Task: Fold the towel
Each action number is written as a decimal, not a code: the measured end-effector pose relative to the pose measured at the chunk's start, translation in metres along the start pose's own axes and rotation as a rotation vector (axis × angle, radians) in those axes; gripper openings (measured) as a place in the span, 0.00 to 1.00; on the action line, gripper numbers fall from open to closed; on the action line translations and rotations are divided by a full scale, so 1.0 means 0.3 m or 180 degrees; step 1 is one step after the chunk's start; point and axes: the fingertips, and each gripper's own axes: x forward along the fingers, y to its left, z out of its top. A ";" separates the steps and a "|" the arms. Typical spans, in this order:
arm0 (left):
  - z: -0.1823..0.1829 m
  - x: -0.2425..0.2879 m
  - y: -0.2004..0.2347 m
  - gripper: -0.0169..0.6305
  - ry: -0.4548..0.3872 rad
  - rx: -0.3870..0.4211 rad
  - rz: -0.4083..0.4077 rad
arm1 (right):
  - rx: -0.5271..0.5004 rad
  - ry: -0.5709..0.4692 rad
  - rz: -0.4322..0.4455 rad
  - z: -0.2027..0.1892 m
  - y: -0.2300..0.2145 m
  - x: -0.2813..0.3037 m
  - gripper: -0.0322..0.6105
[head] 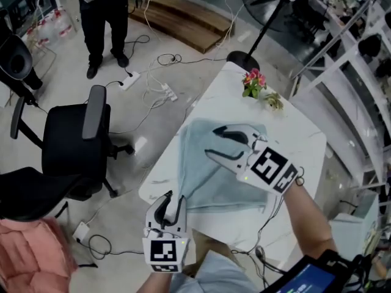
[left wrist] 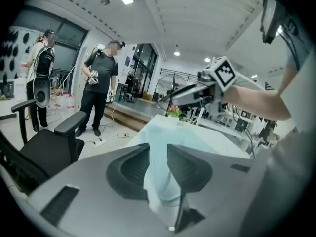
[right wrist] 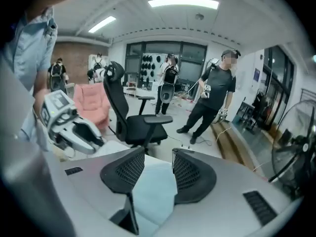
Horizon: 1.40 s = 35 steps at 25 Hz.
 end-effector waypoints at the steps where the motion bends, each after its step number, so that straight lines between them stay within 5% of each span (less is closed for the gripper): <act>1: -0.034 0.021 -0.002 0.21 0.0097 -0.0025 0.0064 | -0.0112 0.0085 -0.0019 -0.036 -0.073 0.042 0.34; 8: -0.216 0.135 0.028 0.23 0.0670 -0.0140 0.0411 | -0.0268 0.0623 0.0967 -0.342 -0.236 0.382 0.36; 13: -0.220 0.140 0.052 0.06 0.0717 0.0108 0.0651 | -0.0202 0.0422 0.1155 -0.383 -0.250 0.470 0.33; 17: -0.218 0.135 0.063 0.05 0.0734 0.0142 0.0708 | -0.0119 0.0145 0.1301 -0.345 -0.237 0.469 0.24; 20: -0.221 0.135 0.057 0.05 0.0761 0.0157 0.0707 | 0.0300 0.0020 0.1630 -0.311 -0.223 0.434 0.38; 22: -0.223 0.136 0.055 0.05 0.0764 0.0147 0.0710 | 0.0356 0.0059 0.1598 -0.304 -0.234 0.438 0.35; 25: -0.221 0.136 0.056 0.05 0.0762 0.0143 0.0720 | 0.0062 0.0240 0.1369 -0.334 -0.247 0.474 0.11; 30: -0.152 0.106 0.033 0.05 0.0614 0.0116 0.0667 | -0.0002 -0.0266 0.1259 -0.211 -0.263 0.382 0.11; 35: -0.129 0.025 -0.046 0.05 0.0594 -0.0314 0.0522 | -0.0297 -0.0377 0.1111 -0.103 -0.246 0.352 0.12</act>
